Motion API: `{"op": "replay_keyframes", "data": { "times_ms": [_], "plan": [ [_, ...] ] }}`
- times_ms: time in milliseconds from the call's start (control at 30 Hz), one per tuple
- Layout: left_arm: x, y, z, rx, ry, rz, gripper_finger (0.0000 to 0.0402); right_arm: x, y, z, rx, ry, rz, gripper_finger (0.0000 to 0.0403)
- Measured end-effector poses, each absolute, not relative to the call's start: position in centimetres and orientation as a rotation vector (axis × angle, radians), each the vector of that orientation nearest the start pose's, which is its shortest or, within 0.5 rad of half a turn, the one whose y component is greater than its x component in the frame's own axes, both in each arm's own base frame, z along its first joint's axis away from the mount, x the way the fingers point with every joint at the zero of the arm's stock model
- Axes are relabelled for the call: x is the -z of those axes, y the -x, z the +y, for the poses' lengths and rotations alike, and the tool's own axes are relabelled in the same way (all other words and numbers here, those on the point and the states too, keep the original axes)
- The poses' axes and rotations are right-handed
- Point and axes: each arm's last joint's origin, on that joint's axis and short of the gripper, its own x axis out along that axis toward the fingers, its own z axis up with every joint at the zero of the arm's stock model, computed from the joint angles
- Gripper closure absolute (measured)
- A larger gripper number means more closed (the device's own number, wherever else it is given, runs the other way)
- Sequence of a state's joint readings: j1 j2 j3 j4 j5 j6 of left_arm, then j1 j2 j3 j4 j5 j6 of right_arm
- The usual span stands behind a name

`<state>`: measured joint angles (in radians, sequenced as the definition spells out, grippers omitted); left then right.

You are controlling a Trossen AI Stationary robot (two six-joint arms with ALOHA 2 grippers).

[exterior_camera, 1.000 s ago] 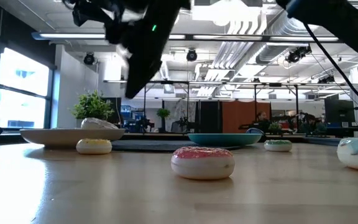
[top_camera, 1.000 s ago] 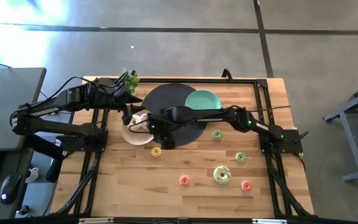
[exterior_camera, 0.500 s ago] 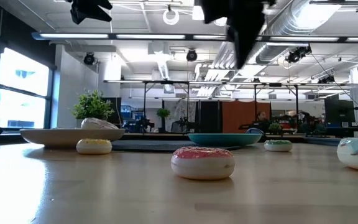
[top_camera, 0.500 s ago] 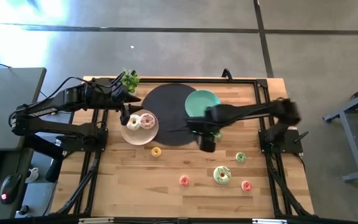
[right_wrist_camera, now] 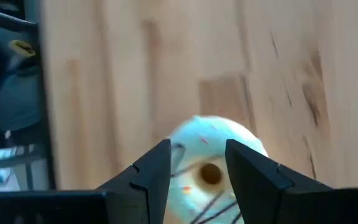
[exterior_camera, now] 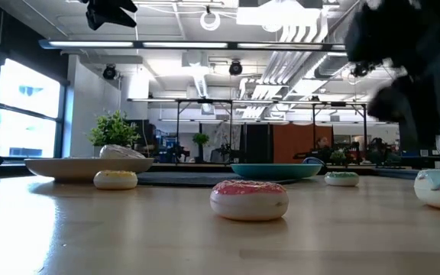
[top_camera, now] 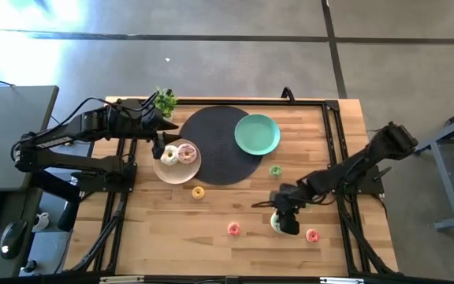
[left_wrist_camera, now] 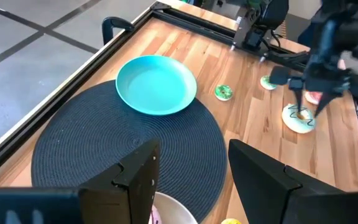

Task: Pick & Place donuts
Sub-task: Put the large light blue donut on the brown plate

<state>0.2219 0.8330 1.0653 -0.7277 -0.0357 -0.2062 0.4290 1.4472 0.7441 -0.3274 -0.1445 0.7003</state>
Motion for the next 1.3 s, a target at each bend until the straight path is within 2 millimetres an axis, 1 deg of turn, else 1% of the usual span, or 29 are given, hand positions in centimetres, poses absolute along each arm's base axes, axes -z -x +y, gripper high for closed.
{"op": "replay_keyframes", "data": {
  "times_ms": [67,133,233,400,467,600,800,900,1067,1167,1300],
  "plan": [
    [-36.8,-14.8,3.4,-0.303,0.247,0.467,0.0211,-15.5,-23.0,11.3,-0.101,-0.483,1.147,0.0254],
    [-36.8,-14.8,3.4,-0.303,0.247,0.467,0.0211,-14.9,-22.6,11.3,-0.085,-0.479,1.127,0.0255],
    [-36.8,-14.8,3.5,-0.303,0.247,0.467,0.0211,-14.7,-22.5,11.2,-0.078,-0.435,1.119,0.0262],
    [-36.7,-14.8,3.4,-0.305,0.255,0.471,0.0211,-14.7,-22.5,11.1,-0.167,-0.284,1.105,0.0273],
    [-36.7,-14.8,3.5,-0.305,0.255,0.472,0.0211,-14.6,-22.4,11.1,-0.181,-0.256,1.108,0.0277],
    [-36.7,-14.9,3.5,-0.305,0.256,0.473,0.0211,-15.1,-22.5,11.0,-0.187,-0.265,1.081,0.0279],
    [-36.7,-14.9,3.5,-0.306,0.26,0.472,0.0211,-17.1,-22.4,10.9,-0.207,-0.259,1.003,0.0277],
    [-36.7,-14.9,3.5,-0.31,0.277,0.47,0.0211,-17.6,-22.2,10.9,-0.194,-0.303,0.992,0.0265],
    [-36.7,-14.9,3.4,-0.29,0.292,0.47,0.0211,-17.6,-22.0,11.2,-0.198,-0.324,0.999,0.0229],
    [-36.7,-14.9,3.4,-0.287,0.293,0.471,0.0211,-17.6,-21.7,11.6,-0.223,-0.291,1.01,0.0211],
    [-36.7,-14.9,3.4,-0.287,0.293,0.471,0.0211,-16.8,-21.0,11.6,-0.226,-0.212,1.046,0.0204]
  ]
}}
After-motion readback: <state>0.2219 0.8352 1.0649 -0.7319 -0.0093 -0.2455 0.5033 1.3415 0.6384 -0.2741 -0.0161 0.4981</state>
